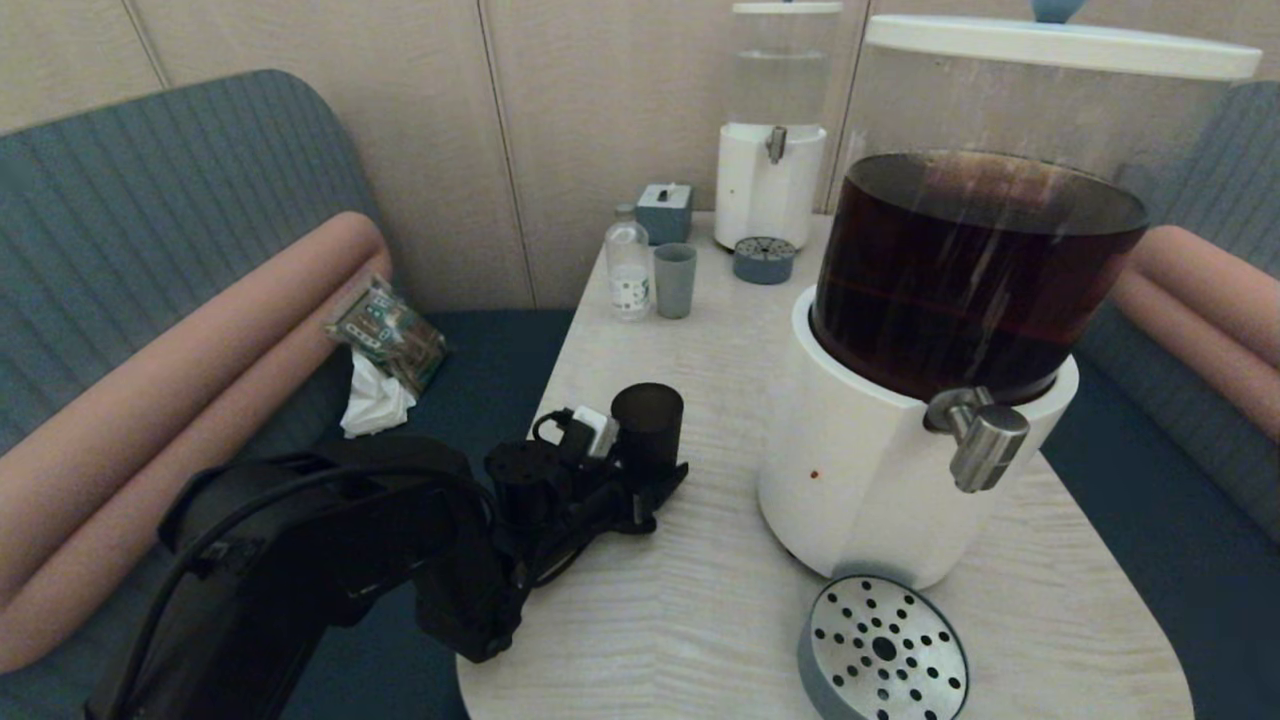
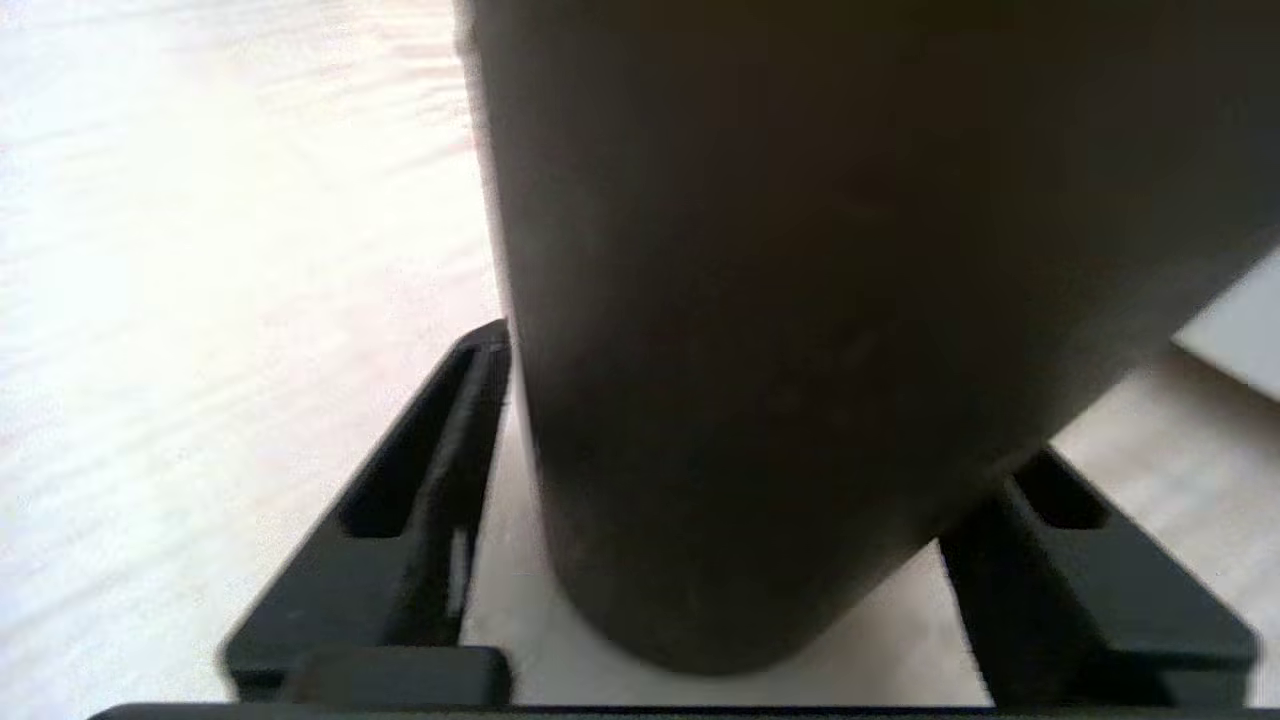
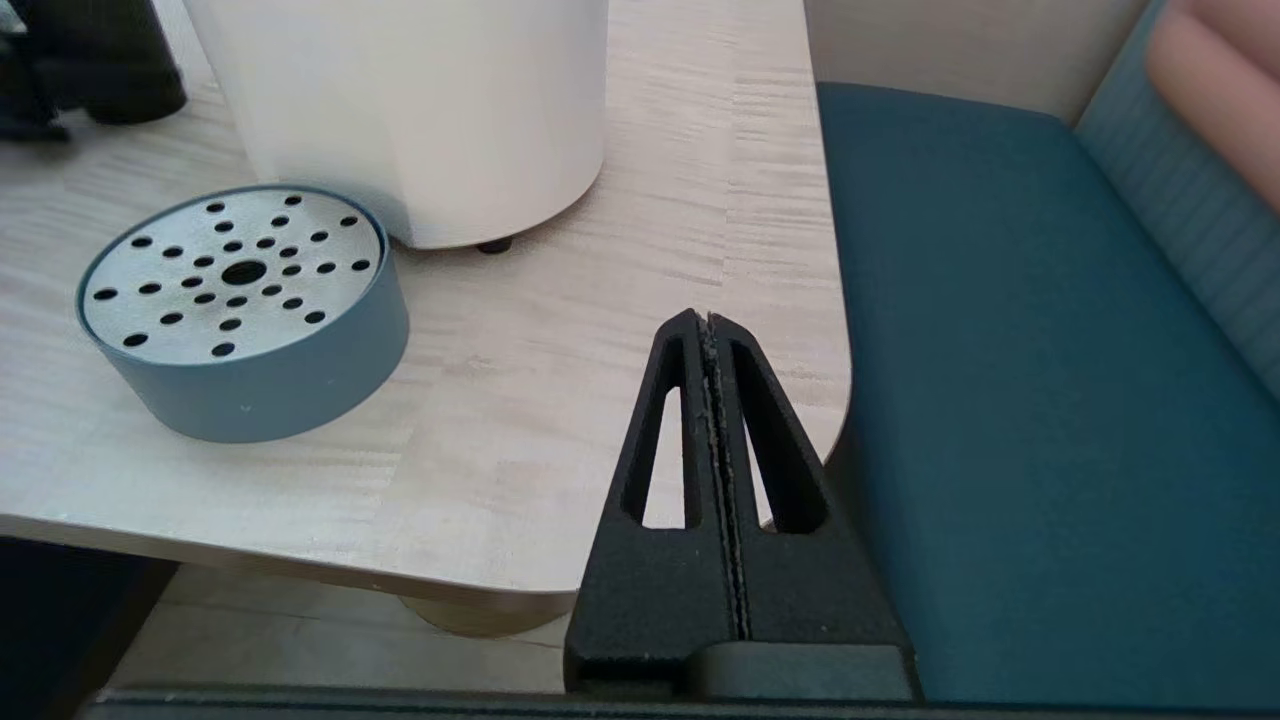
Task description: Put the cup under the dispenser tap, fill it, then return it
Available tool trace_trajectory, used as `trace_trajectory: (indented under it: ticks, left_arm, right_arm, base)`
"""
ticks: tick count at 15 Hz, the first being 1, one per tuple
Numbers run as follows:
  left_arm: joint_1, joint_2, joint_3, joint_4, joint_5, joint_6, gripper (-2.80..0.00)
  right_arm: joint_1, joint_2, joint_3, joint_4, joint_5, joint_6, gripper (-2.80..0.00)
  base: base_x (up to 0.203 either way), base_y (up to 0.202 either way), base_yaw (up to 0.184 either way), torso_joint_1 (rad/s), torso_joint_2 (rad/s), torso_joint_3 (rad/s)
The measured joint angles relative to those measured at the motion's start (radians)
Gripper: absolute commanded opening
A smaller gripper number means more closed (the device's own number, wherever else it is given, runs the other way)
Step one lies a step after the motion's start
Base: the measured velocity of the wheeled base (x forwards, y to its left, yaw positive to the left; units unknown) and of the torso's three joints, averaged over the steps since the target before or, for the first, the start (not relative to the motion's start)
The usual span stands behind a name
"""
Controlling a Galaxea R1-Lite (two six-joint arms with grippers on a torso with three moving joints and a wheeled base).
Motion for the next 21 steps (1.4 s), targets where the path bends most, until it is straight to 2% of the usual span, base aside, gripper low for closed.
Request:
trace_trajectory:
  ticks: [7, 11, 15, 16, 19, 21]
  left_arm:
    - [-0.008, -0.048, 0.094, -0.008, 0.003, 0.009, 0.0]
    - [-0.01, -0.196, 0.292, -0.01, 0.006, 0.016, 0.0]
    - [-0.014, -0.416, 0.518, -0.011, 0.005, 0.022, 0.0]
    - [-0.015, -0.482, 0.577, -0.011, 0.005, 0.023, -2.8]
    - [-0.016, -0.642, 0.677, -0.011, 0.009, 0.018, -2.8]
    - [-0.013, -0.732, 0.703, -0.011, 0.042, 0.009, -2.8]
  right_arm:
    - [0.0, 0.0, 0.0, 0.0, 0.0, 0.0, -2.8]
    - [0.0, 0.0, 0.0, -0.001, 0.0, 0.0, -2.8]
    - [0.0, 0.0, 0.0, -0.001, 0.0, 0.0, -2.8]
    - [0.0, 0.0, 0.0, -0.001, 0.0, 0.0, -2.8]
    - [0.0, 0.0, 0.0, -0.001, 0.0, 0.0, -2.8]
    - [0.0, 0.0, 0.0, 0.0, 0.0, 0.0, -2.8]
  base:
    - [0.0, 0.0, 0.0, 0.0, 0.0, 0.0]
    - [0.0, 0.0, 0.0, 0.0, 0.0, 0.0]
    - [0.0, 0.0, 0.0, 0.0, 0.0, 0.0]
    - [0.0, 0.0, 0.0, 0.0, 0.0, 0.0]
    - [0.0, 0.0, 0.0, 0.0, 0.0, 0.0]
    - [0.0, 0.0, 0.0, 0.0, 0.0, 0.0]
